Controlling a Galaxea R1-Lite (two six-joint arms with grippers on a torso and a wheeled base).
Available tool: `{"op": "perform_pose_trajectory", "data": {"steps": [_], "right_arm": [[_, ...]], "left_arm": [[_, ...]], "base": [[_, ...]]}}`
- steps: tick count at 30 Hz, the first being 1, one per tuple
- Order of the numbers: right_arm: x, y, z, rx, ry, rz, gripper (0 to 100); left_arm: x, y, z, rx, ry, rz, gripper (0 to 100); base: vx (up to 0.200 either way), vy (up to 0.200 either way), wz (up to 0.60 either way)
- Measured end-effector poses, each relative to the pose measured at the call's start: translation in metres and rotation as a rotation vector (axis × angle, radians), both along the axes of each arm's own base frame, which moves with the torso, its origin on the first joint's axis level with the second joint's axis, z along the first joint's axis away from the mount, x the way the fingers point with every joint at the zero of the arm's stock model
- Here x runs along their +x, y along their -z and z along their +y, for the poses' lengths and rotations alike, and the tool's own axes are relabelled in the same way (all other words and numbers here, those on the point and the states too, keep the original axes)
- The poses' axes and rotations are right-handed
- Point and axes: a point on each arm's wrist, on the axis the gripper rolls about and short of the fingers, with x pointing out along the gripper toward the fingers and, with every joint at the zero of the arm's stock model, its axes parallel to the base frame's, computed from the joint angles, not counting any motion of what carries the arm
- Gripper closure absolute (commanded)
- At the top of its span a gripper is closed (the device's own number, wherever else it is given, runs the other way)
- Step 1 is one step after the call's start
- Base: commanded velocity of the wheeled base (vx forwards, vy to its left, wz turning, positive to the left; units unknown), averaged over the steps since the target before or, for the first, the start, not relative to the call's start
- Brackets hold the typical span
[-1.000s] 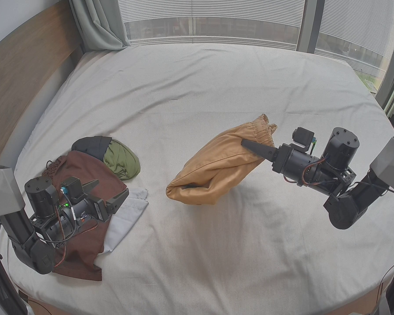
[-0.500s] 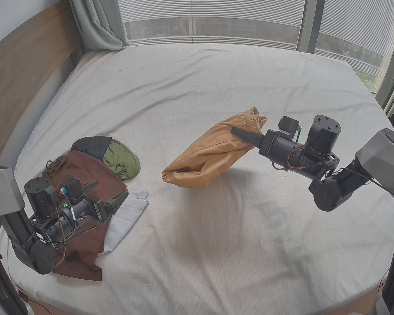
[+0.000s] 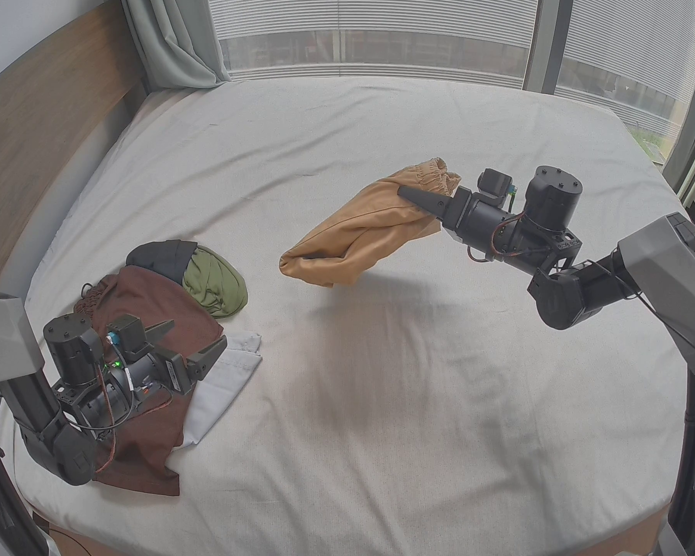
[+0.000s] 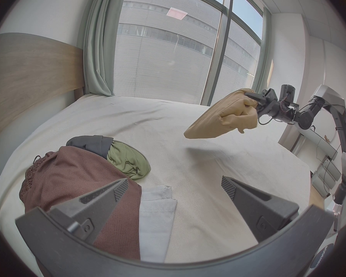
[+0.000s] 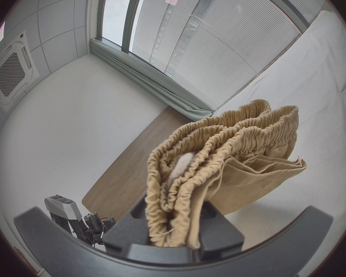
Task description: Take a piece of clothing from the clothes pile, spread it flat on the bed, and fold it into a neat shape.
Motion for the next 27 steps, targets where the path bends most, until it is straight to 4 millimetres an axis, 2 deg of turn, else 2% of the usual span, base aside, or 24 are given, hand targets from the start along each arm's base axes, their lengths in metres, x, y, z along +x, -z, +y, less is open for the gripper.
{"op": "perform_pose_trajectory", "data": {"steps": [8,12,27], "right_arm": [[0.028,0.023,-0.005,-0.007,0.029,0.025,100],[0.036,0.028,-0.006,-0.006,0.036,0.027,100],[0.048,0.001,-0.001,0.05,0.027,-0.035,100]], "left_arm": [[-0.001,0.001,0.0,0.0,0.001,0.004,0],[-0.001,0.0,0.0,0.0,0.002,0.004,0],[-0.001,0.001,0.0,-0.001,0.005,0.009,0]], "base": [[0.0,0.0,0.0],[0.0,0.0,0.0],[0.0,0.0,0.0]]}}
